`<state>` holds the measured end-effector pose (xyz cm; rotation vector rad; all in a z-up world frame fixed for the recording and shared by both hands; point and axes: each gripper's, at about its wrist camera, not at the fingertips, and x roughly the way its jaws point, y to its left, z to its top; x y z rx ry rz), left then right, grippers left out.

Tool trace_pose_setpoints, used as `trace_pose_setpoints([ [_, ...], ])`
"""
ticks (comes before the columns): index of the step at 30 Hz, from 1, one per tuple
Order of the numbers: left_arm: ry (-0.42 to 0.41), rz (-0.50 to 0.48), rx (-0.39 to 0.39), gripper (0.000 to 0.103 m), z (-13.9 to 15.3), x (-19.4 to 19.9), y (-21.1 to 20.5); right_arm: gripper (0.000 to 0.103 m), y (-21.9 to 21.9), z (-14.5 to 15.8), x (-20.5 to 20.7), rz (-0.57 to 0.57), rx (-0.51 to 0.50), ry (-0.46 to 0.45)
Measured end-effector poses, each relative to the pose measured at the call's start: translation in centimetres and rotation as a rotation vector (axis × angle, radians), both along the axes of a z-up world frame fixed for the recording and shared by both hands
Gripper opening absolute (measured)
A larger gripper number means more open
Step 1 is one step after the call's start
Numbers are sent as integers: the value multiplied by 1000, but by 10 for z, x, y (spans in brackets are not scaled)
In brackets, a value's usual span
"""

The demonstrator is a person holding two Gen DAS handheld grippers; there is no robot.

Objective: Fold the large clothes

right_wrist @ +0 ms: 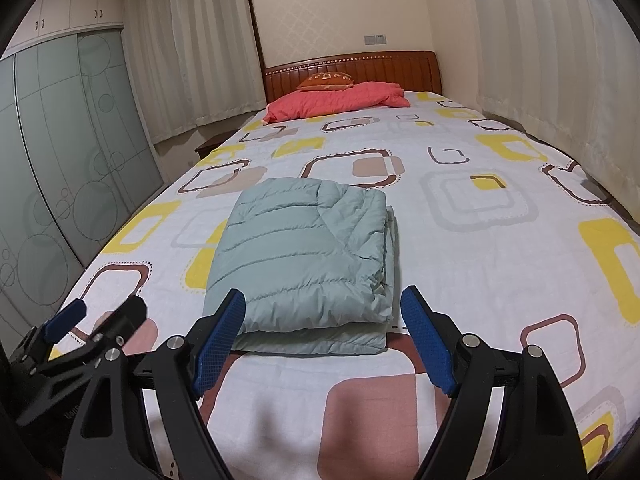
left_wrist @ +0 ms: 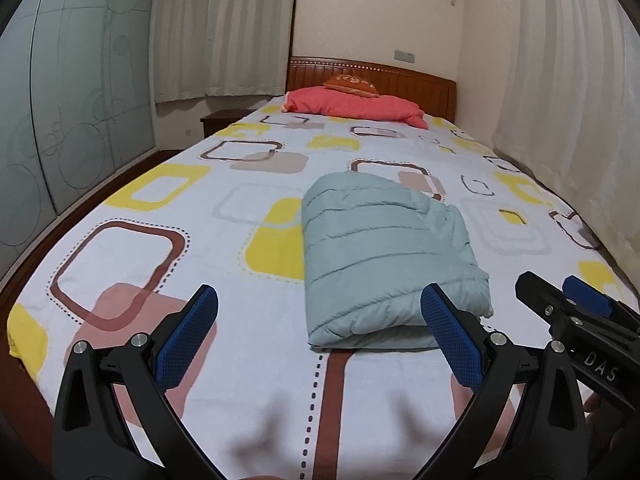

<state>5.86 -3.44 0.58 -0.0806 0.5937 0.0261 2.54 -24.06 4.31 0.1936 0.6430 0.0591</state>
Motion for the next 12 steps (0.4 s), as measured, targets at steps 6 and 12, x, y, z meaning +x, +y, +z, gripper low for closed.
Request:
trace_pose_setpoints([
  [6, -5, 12, -18, 101, -3, 1, 4, 86, -2, -3, 0, -6, -3, -2],
  [12, 30, 35, -46, 101, -14, 10, 15, 86, 0, -12, 5, -9, -13, 25],
])
